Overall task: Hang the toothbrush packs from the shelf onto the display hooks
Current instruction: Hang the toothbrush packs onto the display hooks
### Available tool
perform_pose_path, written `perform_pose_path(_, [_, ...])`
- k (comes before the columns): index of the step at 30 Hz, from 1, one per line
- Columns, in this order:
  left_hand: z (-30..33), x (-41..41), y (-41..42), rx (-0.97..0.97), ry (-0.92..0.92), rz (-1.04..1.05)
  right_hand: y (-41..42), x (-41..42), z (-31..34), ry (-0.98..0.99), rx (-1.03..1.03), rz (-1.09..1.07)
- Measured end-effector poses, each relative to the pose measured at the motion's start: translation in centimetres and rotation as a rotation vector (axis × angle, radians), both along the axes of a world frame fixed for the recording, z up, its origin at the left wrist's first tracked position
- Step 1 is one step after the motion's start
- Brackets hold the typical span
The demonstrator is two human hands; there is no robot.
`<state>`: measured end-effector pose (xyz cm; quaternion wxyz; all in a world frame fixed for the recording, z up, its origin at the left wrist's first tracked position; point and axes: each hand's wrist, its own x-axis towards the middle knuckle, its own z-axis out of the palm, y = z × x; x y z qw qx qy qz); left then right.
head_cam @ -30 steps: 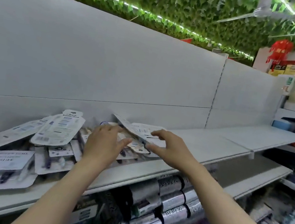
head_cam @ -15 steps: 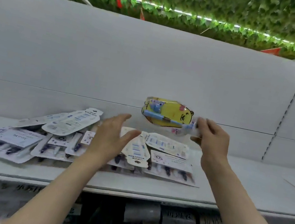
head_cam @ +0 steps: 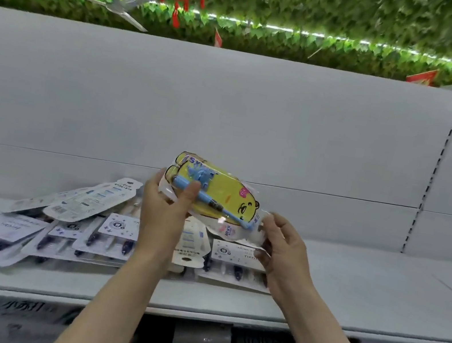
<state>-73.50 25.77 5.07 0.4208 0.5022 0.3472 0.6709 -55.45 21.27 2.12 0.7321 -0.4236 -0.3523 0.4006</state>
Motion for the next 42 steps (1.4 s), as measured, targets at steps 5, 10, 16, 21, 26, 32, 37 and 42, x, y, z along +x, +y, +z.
perform_pose_path(5, [-0.6, -2.9, 1.3, 0.038, 0.255, -0.091, 2.3, 1.2, 2.0, -0.007, 0.08, -0.091])
perform_pose_path(10, [-0.8, -3.3, 1.2, 0.049, 0.659, -0.306, 4.9, 2.1, 4.2, -0.162, 0.133, -0.055])
perform_pose_path(16, [-1.4, -3.7, 2.7, -0.046, 0.501, -0.003, 8.1, 5.2, 0.9, -0.69, -0.093, -0.154])
perform_pose_path(21, [-1.6, -3.1, 3.2, -0.008, 0.444, -0.002, 9.7, 7.2, -2.2, -1.052, -0.444, -0.155])
perform_pose_path(26, [-1.7, -2.5, 2.9, 0.043, 0.423, 0.033, 9.9, 7.7, -1.4, -0.998, -0.44, -0.227])
perform_pose_path(32, [-1.7, -1.9, 2.9, 0.054, 0.372, 0.009, 7.7, 8.2, 0.4, -0.599, -0.174, -0.389])
perform_pose_path(37, [-2.3, 0.1, 2.2, 0.063, 0.361, 0.006, 3.6, 4.8, 1.4, -0.459, 0.188, -0.469])
perform_pose_path(42, [-2.3, 2.5, 0.3, 0.039, 0.255, -0.073, 1.3, -0.3, 0.5, -0.42, 0.313, -0.304])
